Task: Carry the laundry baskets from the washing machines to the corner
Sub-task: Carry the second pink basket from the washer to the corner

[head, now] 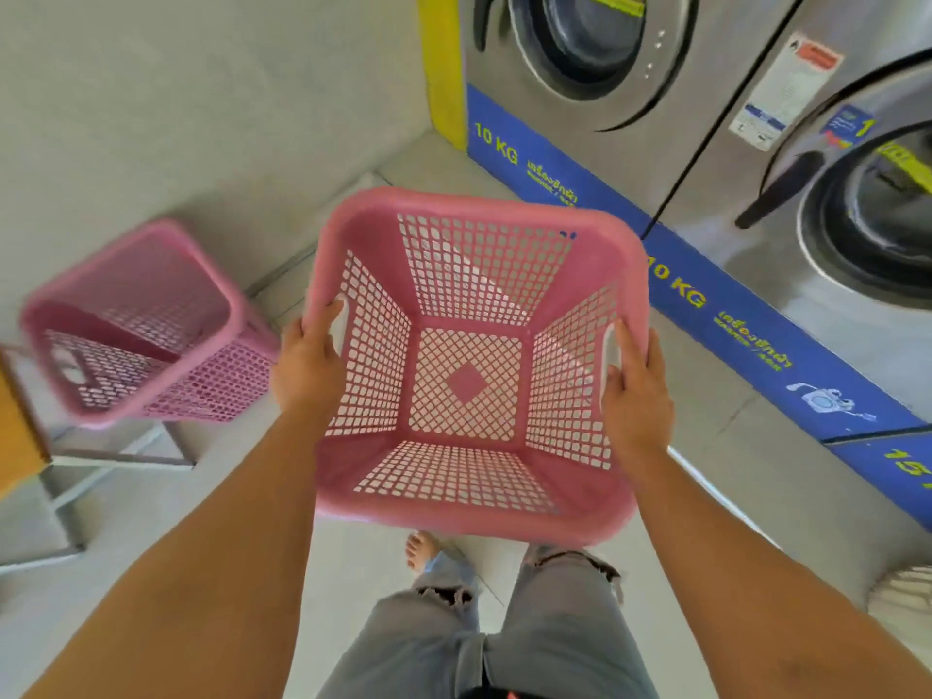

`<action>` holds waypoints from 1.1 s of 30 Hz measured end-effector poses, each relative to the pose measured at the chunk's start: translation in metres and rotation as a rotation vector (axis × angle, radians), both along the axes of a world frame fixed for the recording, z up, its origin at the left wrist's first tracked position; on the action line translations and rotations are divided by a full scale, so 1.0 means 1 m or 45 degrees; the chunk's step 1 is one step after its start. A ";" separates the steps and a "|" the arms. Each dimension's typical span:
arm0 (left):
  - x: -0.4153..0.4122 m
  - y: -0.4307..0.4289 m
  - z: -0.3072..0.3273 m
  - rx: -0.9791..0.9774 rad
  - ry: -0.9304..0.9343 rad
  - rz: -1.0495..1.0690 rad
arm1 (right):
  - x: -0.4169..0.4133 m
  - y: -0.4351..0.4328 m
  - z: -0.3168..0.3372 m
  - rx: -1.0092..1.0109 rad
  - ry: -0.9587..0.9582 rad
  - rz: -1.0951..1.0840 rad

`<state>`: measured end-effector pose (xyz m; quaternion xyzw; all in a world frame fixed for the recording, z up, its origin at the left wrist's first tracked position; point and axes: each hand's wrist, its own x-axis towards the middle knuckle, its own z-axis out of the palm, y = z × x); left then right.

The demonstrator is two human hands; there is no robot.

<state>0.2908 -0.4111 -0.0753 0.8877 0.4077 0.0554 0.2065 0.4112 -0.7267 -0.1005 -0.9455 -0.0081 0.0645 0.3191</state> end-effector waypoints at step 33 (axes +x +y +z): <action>-0.230 0.399 0.059 0.443 -0.497 1.124 | -0.041 0.599 0.061 0.440 -0.466 1.014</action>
